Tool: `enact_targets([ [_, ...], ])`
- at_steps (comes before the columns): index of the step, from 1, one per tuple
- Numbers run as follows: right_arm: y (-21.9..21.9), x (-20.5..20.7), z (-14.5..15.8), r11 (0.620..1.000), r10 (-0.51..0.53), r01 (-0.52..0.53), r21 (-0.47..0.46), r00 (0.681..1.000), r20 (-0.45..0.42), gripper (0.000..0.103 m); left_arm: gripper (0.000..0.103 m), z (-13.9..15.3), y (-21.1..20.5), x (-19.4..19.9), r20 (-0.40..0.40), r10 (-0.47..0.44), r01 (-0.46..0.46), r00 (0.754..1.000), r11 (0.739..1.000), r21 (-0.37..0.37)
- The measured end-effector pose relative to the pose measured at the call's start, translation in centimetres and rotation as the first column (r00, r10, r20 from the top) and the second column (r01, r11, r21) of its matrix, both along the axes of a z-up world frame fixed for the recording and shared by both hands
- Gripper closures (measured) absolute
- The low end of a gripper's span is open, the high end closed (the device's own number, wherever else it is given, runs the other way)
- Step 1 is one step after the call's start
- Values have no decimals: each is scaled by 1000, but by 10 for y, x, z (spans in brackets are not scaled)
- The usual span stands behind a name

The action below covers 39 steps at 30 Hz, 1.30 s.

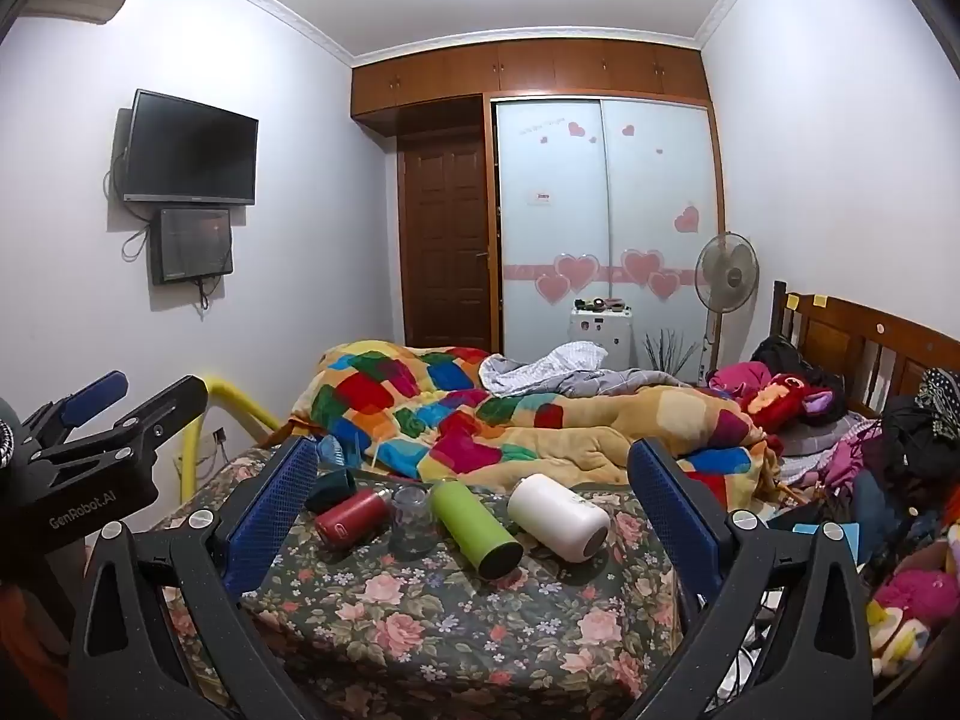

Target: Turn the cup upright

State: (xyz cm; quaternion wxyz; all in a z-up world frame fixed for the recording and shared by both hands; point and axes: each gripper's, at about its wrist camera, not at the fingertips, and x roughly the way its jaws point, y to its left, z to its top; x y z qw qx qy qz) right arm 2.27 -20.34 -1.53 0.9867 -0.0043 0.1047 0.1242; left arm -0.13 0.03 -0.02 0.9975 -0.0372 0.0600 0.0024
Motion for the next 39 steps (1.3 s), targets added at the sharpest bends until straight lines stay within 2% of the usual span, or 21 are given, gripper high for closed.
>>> enact_targets([
  [1, 0, 0, 0, 1000, 1, -1, 0, 1000, -3, 0, 0, 0, -1, 1, -18, -2, 2, 1000, 1000, 13],
  [13, 8, 0, -2, 1000, 2, -2, 0, 1000, -13, 0, 0, -4, 3, -11, -3, -4, 4, 1000, 1000, 16],
  [39, 4, -3, 7, 1000, 9, -9, 14, 1000, 8, 0, 0, 9, 3, -6, -4, -10, 10, 1000, 1000, 17],
])
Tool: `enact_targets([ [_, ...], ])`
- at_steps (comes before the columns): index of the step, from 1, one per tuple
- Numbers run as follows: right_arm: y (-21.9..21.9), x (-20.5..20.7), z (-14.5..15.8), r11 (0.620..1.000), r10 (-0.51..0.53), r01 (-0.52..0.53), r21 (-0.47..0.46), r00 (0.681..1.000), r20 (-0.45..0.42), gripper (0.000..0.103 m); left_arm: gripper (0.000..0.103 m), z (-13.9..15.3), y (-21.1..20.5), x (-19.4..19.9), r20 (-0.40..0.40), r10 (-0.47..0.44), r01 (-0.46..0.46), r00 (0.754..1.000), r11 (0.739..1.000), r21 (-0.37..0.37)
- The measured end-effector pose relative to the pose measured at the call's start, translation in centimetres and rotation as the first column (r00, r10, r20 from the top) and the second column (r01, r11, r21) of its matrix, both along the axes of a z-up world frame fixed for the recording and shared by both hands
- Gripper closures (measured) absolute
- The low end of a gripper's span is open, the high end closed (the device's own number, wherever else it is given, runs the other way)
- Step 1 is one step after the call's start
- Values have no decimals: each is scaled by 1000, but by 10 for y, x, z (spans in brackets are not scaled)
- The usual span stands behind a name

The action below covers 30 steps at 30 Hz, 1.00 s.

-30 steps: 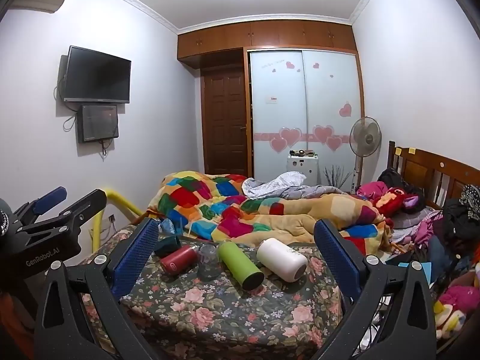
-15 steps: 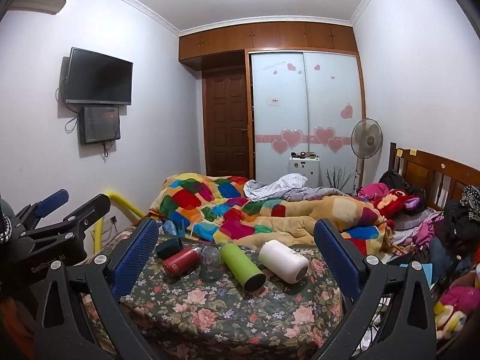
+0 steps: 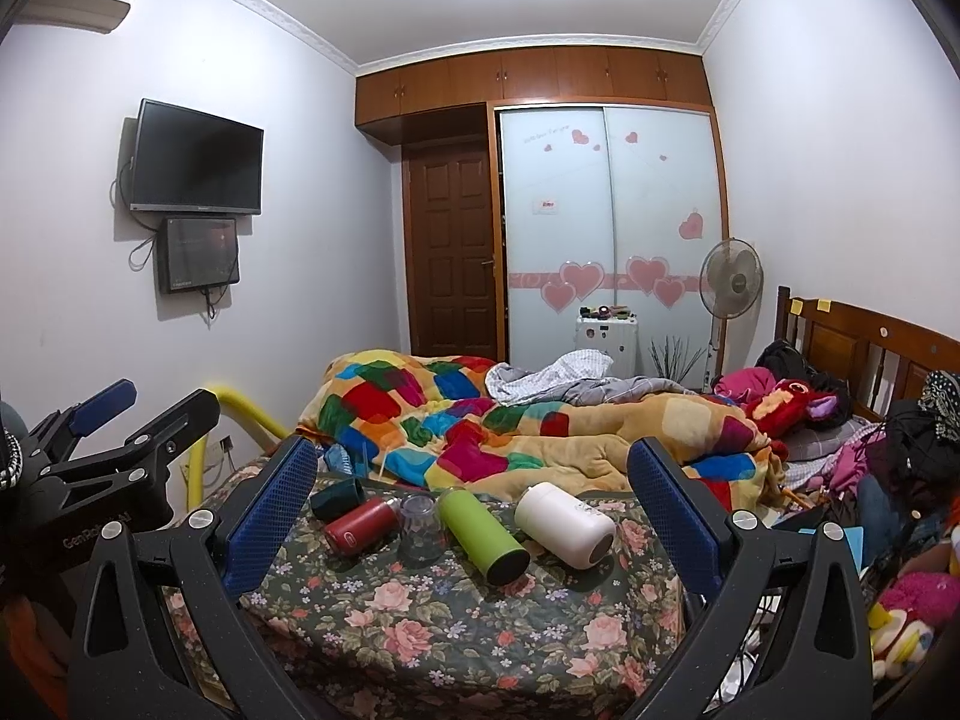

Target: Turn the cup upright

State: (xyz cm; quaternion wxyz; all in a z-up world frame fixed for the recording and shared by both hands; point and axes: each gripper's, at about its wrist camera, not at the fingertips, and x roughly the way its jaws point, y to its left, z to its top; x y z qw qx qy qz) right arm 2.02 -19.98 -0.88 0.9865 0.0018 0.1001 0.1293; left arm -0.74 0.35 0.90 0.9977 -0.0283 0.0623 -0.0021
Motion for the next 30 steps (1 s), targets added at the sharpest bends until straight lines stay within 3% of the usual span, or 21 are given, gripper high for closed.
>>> enact_targets([
  [30, -6, -3, 1, 1000, -2, 2, 4, 1000, 18, 0, 0, 0, -6, -5, 22, -24, 24, 999, 1000, 4],
])
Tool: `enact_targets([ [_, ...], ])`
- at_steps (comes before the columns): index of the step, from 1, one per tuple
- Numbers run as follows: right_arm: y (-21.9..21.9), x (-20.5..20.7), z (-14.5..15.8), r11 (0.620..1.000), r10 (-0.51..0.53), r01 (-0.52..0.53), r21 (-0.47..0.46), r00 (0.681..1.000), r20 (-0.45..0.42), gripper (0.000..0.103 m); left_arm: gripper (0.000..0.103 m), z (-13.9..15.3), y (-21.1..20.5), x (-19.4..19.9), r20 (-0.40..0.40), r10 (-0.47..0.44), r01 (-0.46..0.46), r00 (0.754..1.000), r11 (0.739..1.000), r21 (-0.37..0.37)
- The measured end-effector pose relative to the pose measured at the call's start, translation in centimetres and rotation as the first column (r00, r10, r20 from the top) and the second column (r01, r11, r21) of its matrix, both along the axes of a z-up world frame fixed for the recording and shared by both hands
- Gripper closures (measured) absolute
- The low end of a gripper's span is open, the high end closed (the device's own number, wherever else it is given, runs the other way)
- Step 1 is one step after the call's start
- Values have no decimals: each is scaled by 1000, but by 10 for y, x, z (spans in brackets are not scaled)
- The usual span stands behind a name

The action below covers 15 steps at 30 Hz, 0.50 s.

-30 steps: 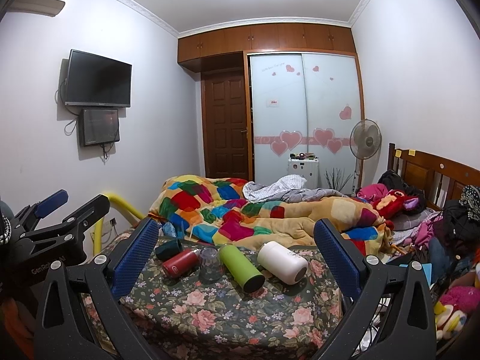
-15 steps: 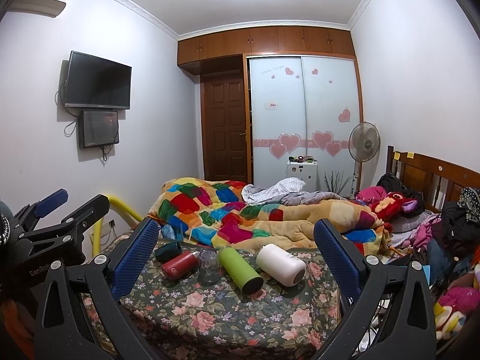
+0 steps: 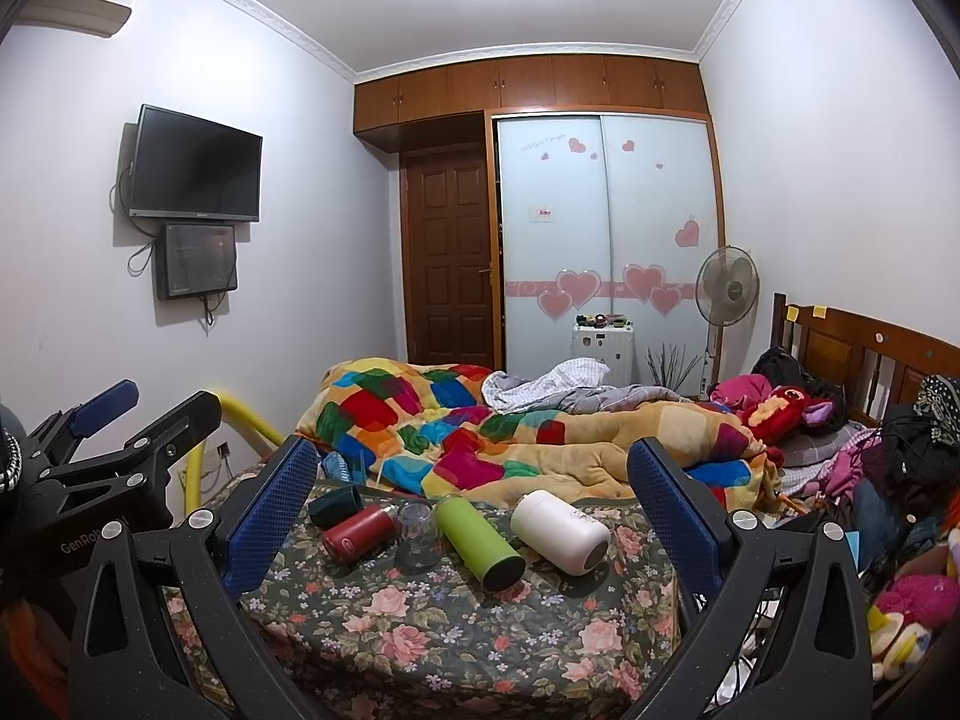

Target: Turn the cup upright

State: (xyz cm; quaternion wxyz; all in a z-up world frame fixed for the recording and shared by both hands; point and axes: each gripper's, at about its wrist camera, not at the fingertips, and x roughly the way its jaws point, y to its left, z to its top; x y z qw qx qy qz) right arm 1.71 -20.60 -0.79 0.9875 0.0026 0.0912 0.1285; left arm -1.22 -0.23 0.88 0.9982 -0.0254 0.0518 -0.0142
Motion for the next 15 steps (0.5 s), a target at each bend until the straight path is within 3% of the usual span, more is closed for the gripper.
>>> enact_targets([
  [15, -3, 5, 0, 1000, -6, 6, 2, 1000, -15, 0, 0, 0, -2, 9, -21, -1, 1, 1000, 1000, 0],
])
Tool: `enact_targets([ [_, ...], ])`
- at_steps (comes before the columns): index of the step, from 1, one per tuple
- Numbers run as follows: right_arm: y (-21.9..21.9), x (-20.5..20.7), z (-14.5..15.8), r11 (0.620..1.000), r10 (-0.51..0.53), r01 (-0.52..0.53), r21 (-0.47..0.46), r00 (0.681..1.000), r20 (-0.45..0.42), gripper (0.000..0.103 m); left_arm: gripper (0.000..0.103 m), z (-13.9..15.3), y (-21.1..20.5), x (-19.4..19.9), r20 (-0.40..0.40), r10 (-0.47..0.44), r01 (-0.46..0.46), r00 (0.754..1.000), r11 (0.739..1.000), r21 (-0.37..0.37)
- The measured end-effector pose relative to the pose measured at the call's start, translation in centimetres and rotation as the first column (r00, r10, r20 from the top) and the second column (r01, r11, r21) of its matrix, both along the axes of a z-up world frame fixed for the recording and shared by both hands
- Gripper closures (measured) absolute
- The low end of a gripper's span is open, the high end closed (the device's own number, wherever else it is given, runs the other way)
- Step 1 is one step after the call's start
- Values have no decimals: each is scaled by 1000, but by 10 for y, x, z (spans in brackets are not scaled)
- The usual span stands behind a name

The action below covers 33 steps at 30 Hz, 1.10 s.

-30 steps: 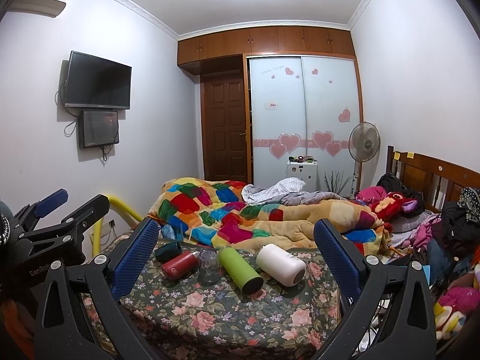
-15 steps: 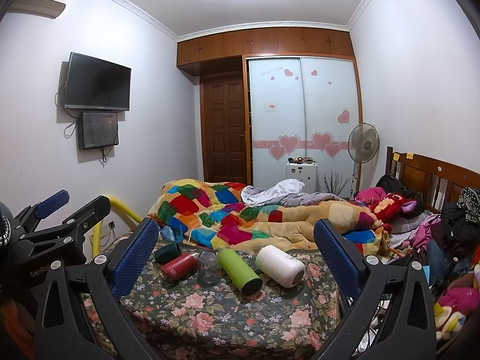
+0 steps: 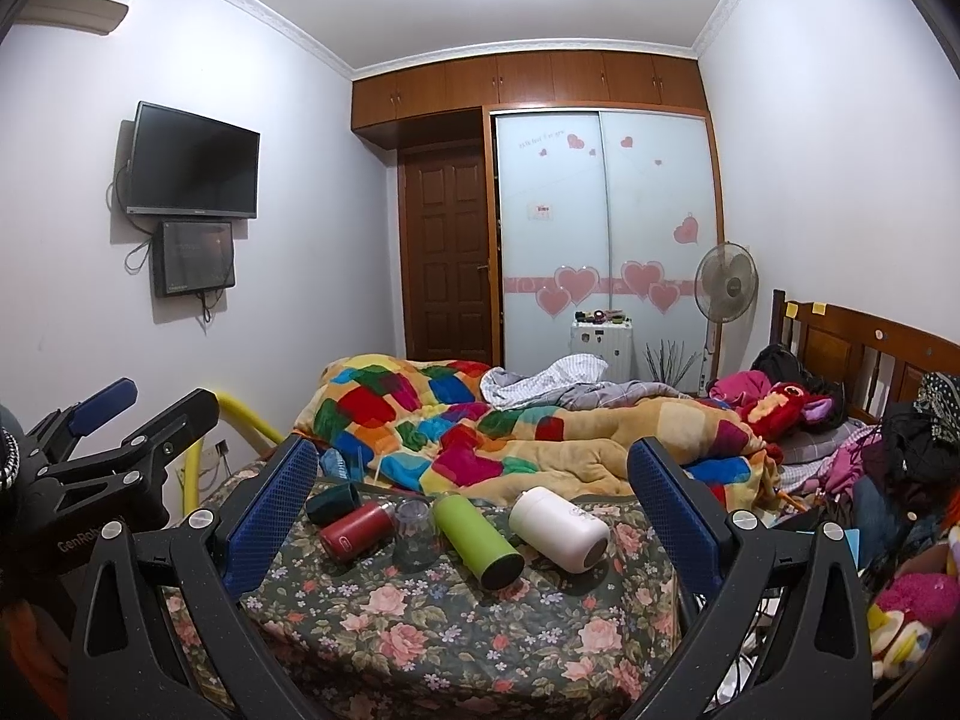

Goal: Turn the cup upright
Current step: 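Lower the left tool onto the lying red bottle and close its fingers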

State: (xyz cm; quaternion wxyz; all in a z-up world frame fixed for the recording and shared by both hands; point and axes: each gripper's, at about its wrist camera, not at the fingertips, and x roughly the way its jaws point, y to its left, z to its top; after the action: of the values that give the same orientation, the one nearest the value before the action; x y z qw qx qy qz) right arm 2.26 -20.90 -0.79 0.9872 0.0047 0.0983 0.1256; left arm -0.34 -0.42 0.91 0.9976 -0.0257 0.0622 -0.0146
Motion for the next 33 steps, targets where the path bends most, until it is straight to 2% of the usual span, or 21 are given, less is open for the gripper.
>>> enact_targets([
  [5, 1, 11, -7, 1000, -4, 4, -4, 1000, -23, 0, 0, -8, 5, 15, -28, 6, -6, 1000, 1000, 2],
  [8, 1, 21, -15, 1000, -10, 9, -9, 999, -48, 0, 0, -18, 11, 33, -74, 15, -15, 997, 1000, -2],
  [12, -2, 38, -27, 1000, -22, 21, -15, 995, -93, 0, 0, -42, 23, 73, -182, 27, -28, 983, 1000, -3],
  [15, -5, 54, -37, 999, -37, 35, -22, 990, -134, 0, 0, -70, 33, 116, -299, 52, -46, 953, 999, 26],
  [20, -10, 81, -54, 998, -56, 51, -28, 976, -211, 0, 0, -127, 53, 191, -486, 40, -19, 873, 999, 49],
  [24, -12, 102, -67, 997, -70, 62, -40, 962, -264, 0, 0, -177, 70, 248, -621, -21, 43, 783, 999, 20],
  [31, -7, 133, -91, 996, -78, 56, -71, 934, -349, 0, 4, -231, 86, 309, -747, -100, 115, 657, 993, -32],
  [33, -5, 140, -96, 996, -76, 52, -76, 927, -368, 0, 5, -241, 89, 319, -768, -110, 125, 631, 991, -39],
])
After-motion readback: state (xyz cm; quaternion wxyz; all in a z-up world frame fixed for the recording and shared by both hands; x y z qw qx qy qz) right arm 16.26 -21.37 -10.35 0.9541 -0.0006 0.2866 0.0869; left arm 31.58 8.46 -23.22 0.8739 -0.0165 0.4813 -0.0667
